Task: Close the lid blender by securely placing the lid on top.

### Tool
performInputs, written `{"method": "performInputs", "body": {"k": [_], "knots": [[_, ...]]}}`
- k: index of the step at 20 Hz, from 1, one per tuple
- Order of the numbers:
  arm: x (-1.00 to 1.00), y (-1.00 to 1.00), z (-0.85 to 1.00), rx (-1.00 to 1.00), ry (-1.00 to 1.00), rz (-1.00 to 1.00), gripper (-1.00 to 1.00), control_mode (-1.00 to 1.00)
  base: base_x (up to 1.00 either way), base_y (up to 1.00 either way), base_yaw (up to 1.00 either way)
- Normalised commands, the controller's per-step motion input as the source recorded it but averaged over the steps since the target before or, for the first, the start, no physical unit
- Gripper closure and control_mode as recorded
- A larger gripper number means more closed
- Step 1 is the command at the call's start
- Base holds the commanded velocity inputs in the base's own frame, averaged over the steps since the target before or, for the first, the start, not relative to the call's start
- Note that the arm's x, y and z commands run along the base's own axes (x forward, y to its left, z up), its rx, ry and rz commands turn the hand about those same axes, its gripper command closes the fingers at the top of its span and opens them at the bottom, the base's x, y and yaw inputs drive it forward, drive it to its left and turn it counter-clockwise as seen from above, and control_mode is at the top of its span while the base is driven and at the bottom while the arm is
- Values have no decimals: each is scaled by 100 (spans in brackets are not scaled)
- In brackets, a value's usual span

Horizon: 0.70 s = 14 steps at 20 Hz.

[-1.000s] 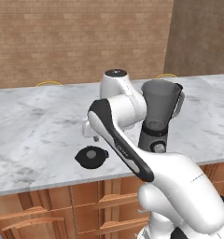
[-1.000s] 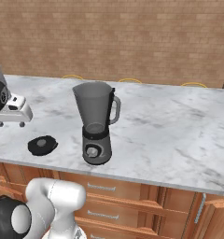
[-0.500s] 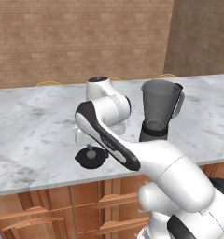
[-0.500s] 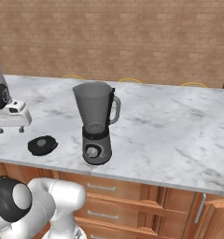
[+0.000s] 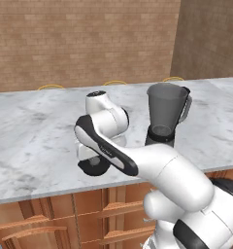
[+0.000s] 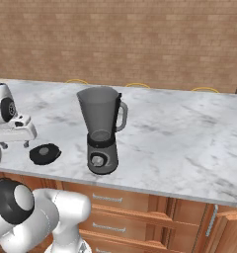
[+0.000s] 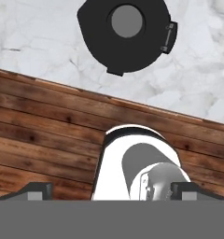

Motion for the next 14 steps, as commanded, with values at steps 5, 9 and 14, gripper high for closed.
{"method": "performInputs", "body": {"k": [5, 9, 14], "knots": [[14, 0, -31, 0, 0, 3, -100, -100, 0, 0, 0], [28, 0, -29, 0, 0, 3, -100, -100, 0, 0, 0], [33, 0, -22, 0, 0, 3, -100, -100, 0, 0, 0]]}}
